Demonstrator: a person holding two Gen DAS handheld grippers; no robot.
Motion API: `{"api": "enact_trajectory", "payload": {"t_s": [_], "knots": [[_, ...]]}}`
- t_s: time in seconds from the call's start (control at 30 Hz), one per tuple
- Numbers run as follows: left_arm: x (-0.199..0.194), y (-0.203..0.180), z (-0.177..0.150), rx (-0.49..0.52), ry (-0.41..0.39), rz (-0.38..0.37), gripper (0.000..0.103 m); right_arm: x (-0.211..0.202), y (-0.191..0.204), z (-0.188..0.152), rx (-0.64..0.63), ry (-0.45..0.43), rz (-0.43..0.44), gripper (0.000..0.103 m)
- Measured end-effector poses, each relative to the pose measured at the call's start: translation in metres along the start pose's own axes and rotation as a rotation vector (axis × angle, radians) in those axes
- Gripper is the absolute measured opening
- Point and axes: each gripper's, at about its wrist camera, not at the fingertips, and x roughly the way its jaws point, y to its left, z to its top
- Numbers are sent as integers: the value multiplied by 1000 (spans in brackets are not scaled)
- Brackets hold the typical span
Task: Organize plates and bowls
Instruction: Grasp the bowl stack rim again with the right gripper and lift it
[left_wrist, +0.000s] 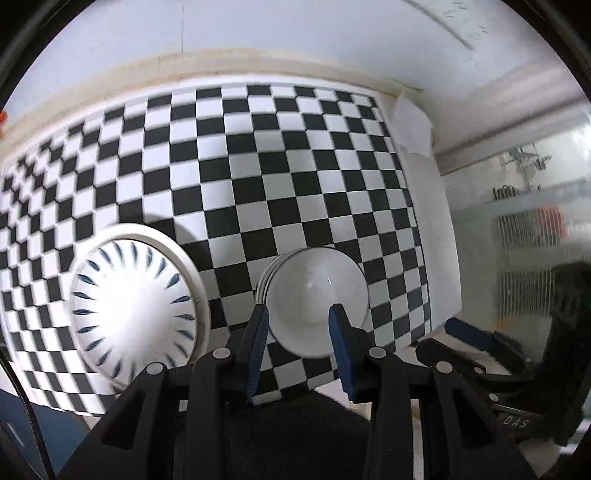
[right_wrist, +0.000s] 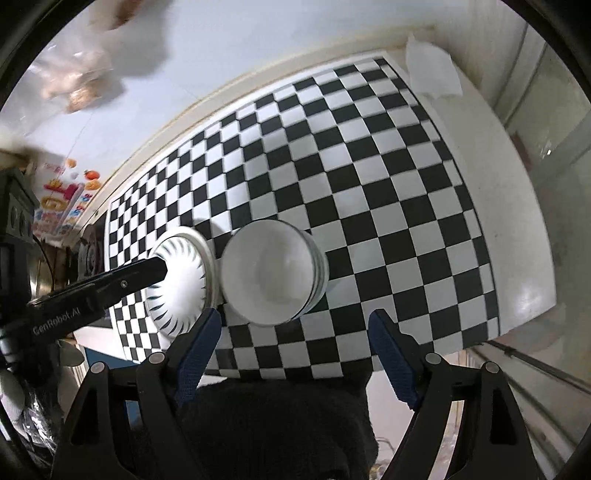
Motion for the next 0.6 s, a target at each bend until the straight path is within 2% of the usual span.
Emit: {"api": "enact_trajectory", "payload": {"t_s": [0.1,0.33,0.37,0.5,0.6], "knots": [[25,13,11,-44,49,-24,31,27,-13,12,31,26,15,85],[82,33,21,-113,191,-84,31,102,-47,28,131,123,117,85],[88,34,20,-115,206,-95,34,109,-50,28,141,132,131,85],[105,36,21,-129,240,-118,36,136,-58,28,182,162,231,85],[107,37,25,-128,232,-119,40,154,-60,30,194,171,284,85]]}}
